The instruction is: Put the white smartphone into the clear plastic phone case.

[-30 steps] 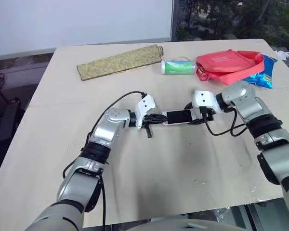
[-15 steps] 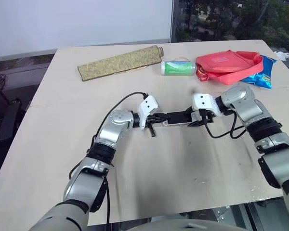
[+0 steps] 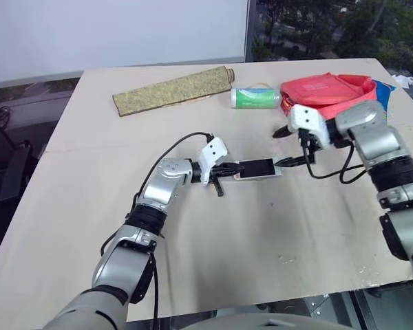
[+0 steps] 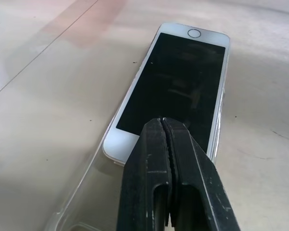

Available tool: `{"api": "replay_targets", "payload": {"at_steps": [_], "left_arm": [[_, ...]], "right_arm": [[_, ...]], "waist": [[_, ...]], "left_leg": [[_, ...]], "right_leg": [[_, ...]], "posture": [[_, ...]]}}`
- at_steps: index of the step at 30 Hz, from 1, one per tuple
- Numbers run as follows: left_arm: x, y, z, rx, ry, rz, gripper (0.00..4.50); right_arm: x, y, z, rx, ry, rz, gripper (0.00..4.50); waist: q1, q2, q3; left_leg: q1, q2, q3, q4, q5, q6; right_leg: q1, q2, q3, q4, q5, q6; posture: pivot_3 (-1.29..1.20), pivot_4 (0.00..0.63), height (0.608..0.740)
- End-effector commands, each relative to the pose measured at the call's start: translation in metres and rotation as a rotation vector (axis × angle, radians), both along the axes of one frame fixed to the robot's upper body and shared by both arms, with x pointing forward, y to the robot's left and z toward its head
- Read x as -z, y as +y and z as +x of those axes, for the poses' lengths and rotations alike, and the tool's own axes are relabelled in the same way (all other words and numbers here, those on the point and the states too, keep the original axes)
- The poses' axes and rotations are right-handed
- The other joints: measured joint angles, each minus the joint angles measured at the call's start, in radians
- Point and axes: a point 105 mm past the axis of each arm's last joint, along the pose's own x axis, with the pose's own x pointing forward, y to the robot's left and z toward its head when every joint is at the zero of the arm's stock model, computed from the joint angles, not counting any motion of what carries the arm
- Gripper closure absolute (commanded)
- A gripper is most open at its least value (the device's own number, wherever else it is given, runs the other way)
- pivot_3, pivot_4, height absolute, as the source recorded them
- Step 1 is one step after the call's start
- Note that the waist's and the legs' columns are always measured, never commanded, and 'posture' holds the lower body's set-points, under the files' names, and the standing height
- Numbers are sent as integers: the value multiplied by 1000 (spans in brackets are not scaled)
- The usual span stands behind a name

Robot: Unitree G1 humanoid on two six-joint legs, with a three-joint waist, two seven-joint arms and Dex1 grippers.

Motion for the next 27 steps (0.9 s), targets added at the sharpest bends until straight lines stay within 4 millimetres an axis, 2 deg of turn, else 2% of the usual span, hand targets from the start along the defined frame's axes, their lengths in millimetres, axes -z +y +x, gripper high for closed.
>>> {"api": "replay_targets", "payload": {"at_steps": [1, 4, 6, 7, 9, 11, 16, 18, 22, 27], "left_arm": [[25, -1, -11, 22, 77, 67, 4500], [-22, -10, -10, 29, 17, -73, 4500], [-53, -12, -15, 43, -24, -136, 4500], [-66, -10, -18, 46, -49, -141, 4500], [-82, -2, -20, 29, -84, -132, 4500], [-88, 11, -20, -12, -98, -96, 4500], [-64, 54, -13, -158, -43, 60, 4500], [-42, 65, -16, -194, 10, 129, 4500], [-25, 68, -17, -233, 62, 137, 4500], [-21, 72, -17, -246, 68, 179, 4500]], "right_arm": [[-12, -13, 8, 72, -46, 22, 51], [1, -23, 10, 118, -62, -20, 907], [11, -28, 11, 130, -78, -68, 1826], [15, -30, 12, 140, -87, -79, 2439], [21, -30, 12, 150, -97, -94, 3428], [27, -30, 13, 160, -110, -109, 4336], [38, -31, 14, 182, -132, -139, 4430], [43, -27, 10, 167, -123, -145, 4430], [50, -18, 3, 132, -119, -142, 4430], [53, -7, -2, 121, -122, -140, 4430]], "waist": [[0, 0, 0], [-2, 0, 0], [-3, 0, 1], [-4, 0, 1], [-8, 0, 1], [-11, 0, 1], [-15, 1, 1], [-11, 1, 1], [-3, 1, 2], [-4, 1, 2]], "left_leg": [[1, 0, 0, 0, 0, 0], [2, 0, 1, 0, 0, 0], [1, 0, 1, 0, 0, 0], [-1, 0, 1, 0, 0, 0], [-8, 0, 1, 0, 0, 0], [-7, 1, 1, 0, 0, 0], [-5, 2, 1, -2, 0, 0], [-6, 2, 1, -2, 0, 0], [-7, 1, 1, -1, 0, 0], [-7, 1, 1, -1, 0, 0]], "right_leg": [[1, 0, 0, 0, 0, 0], [2, 0, 1, 0, 0, 0], [1, 0, 1, 0, 0, 0], [-1, 0, 1, 0, 0, 0], [-7, 0, 1, 1, 0, 1], [-8, 1, 2, 1, 0, 0], [-7, 2, 2, 1, 0, 0], [-7, 2, 2, 0, 0, 0], [-7, 1, 2, -1, 0, 1], [-7, 1, 2, -1, 0, 0]], "posture": [[0, 150, 740], [0, 150, 740], [0, 150, 740], [0, 150, 740], [0, 150, 740], [0, 150, 740], [0, 150, 740], [0, 150, 740], [0, 150, 740], [0, 150, 740]]}}
